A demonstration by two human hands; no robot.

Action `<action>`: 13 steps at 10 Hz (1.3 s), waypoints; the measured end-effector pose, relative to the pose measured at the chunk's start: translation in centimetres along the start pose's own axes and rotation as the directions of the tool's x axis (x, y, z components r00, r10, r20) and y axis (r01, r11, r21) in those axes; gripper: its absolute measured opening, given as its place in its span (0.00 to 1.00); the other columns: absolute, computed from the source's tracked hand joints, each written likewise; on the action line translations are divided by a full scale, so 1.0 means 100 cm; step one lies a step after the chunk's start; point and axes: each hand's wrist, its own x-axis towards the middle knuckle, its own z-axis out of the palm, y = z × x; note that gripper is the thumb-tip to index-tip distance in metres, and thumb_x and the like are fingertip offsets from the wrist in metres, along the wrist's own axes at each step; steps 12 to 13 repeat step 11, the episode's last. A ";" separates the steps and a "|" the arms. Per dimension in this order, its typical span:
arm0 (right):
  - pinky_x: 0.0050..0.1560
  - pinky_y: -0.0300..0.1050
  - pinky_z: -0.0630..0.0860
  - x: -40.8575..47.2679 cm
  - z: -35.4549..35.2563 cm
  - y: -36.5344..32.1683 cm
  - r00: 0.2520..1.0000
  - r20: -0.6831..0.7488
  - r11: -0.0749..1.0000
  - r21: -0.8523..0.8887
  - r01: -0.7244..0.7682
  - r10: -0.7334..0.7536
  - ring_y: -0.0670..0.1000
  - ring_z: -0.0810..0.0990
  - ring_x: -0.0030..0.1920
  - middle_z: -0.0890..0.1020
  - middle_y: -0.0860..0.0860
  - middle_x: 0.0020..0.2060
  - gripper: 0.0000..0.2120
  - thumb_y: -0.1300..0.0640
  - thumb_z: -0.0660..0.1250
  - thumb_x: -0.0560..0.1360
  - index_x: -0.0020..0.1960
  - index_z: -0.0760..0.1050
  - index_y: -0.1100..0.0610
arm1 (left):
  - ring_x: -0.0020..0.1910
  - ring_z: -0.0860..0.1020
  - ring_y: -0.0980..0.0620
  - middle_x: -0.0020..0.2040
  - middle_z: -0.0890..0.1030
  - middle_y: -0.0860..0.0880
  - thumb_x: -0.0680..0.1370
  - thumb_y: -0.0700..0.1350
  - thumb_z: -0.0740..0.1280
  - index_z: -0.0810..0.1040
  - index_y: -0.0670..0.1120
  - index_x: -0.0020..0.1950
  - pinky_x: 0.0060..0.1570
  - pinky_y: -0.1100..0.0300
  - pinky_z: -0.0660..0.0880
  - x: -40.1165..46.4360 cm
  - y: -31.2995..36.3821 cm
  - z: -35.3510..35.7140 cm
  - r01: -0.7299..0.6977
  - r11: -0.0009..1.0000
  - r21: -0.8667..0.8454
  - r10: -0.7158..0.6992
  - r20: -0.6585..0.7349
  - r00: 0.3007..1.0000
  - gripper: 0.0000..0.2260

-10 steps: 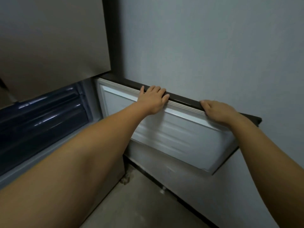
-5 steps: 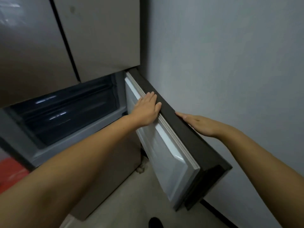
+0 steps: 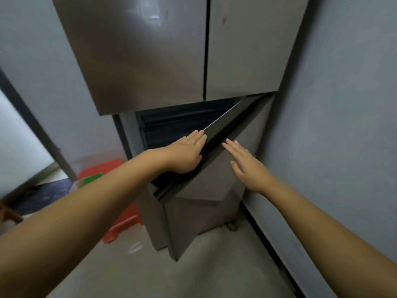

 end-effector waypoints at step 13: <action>0.75 0.63 0.43 0.183 0.033 0.023 0.921 0.378 0.892 -0.382 0.243 -0.090 0.50 0.34 0.77 0.29 0.47 0.75 0.23 0.54 0.58 0.80 0.74 0.64 0.50 | 0.72 0.27 0.48 0.73 0.25 0.47 0.77 0.38 0.58 0.42 0.49 0.79 0.74 0.39 0.39 0.043 -0.135 0.066 0.591 0.780 0.207 -0.530 -0.285 0.799 0.35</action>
